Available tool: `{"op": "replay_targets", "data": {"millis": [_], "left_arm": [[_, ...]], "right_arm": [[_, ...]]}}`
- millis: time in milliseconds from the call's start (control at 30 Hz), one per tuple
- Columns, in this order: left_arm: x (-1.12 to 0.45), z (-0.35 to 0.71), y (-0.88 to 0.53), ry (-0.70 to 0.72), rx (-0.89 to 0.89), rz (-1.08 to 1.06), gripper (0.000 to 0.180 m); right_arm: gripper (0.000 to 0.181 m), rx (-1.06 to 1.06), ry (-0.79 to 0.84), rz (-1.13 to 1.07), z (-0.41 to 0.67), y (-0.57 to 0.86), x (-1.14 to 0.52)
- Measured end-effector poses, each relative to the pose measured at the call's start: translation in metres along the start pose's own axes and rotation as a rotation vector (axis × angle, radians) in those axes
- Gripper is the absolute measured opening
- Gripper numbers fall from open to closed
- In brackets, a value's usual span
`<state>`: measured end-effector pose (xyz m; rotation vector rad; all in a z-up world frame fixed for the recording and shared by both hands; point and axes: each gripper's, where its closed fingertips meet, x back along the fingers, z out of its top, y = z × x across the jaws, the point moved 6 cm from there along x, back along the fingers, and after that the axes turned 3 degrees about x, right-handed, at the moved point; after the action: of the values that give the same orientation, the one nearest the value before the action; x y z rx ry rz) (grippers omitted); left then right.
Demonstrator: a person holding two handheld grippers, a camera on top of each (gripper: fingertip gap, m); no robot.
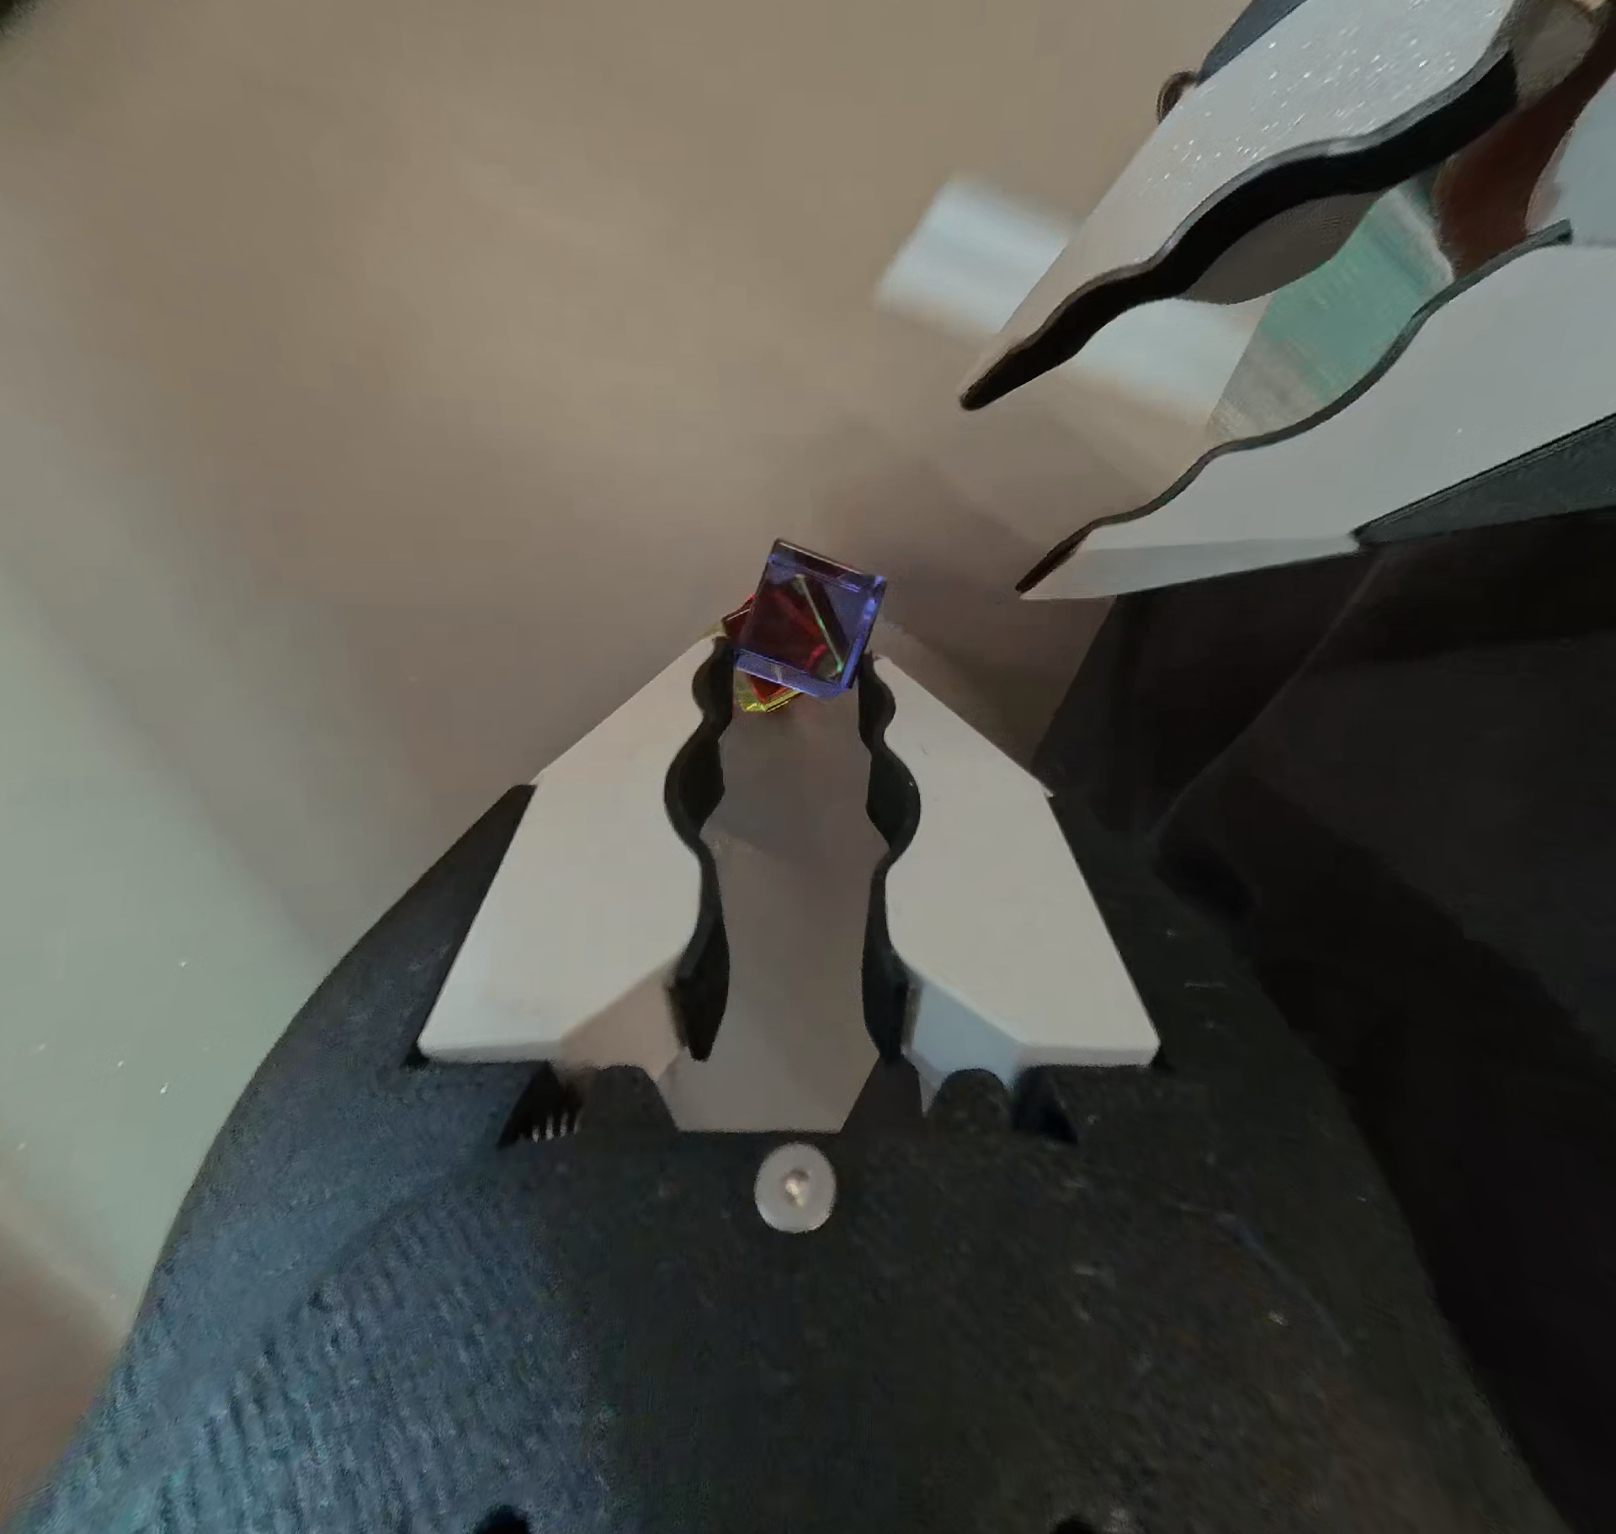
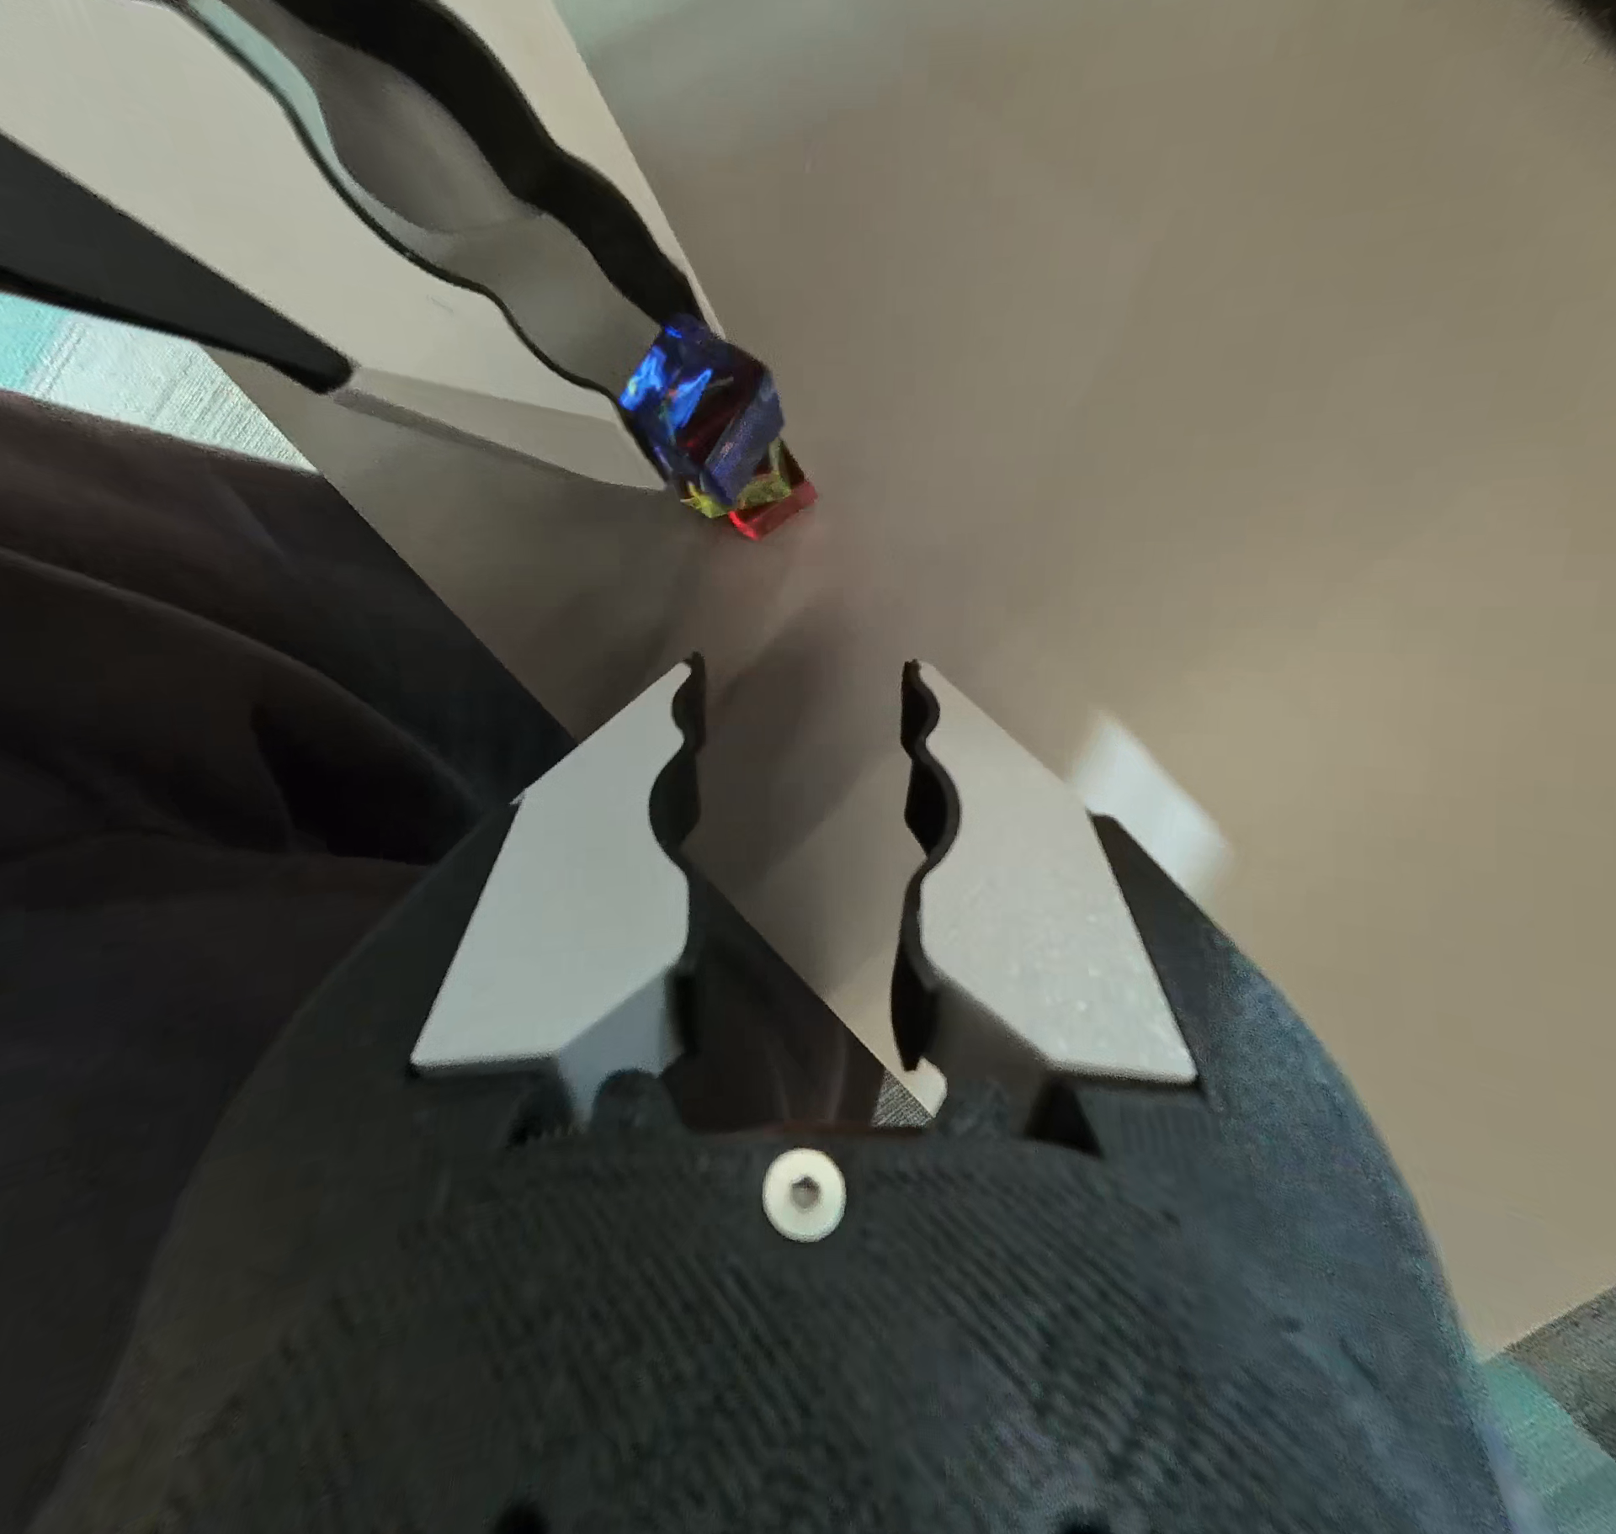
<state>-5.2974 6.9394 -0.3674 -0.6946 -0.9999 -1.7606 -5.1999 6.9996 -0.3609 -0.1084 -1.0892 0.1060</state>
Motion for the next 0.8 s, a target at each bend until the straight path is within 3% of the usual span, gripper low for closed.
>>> {"op": "replay_targets", "data": {"millis": [233,333,400,533,700,800], "left_arm": [[0.016,-0.001,-0.006,0.056,0.087,-0.019,0.036],[0.023,-0.004,-0.012,0.081,0.135,-0.023,0.038],[0.029,-0.006,-0.016,0.110,0.176,-0.052,0.042],[0.047,0.001,-0.064,0.196,0.318,0.054,0.046],[0.076,0.010,-0.186,0.255,0.471,0.480,0.049],[0.085,0.015,-0.246,0.253,0.553,0.646,0.052]], "right_arm": [[0.041,-0.012,0.050,-0.001,0.010,0.013,0.006],[0.022,0.008,0.060,0.015,0.017,0.022,0.006],[0.019,0.004,0.090,0.015,0.028,0.032,0.008],[0.029,-0.017,0.189,0.016,0.077,0.060,0.002],[0.070,0.003,0.260,-0.094,0.175,0.088,-0.046],[0.068,0.022,0.196,-0.156,0.214,0.095,-0.091]]}}
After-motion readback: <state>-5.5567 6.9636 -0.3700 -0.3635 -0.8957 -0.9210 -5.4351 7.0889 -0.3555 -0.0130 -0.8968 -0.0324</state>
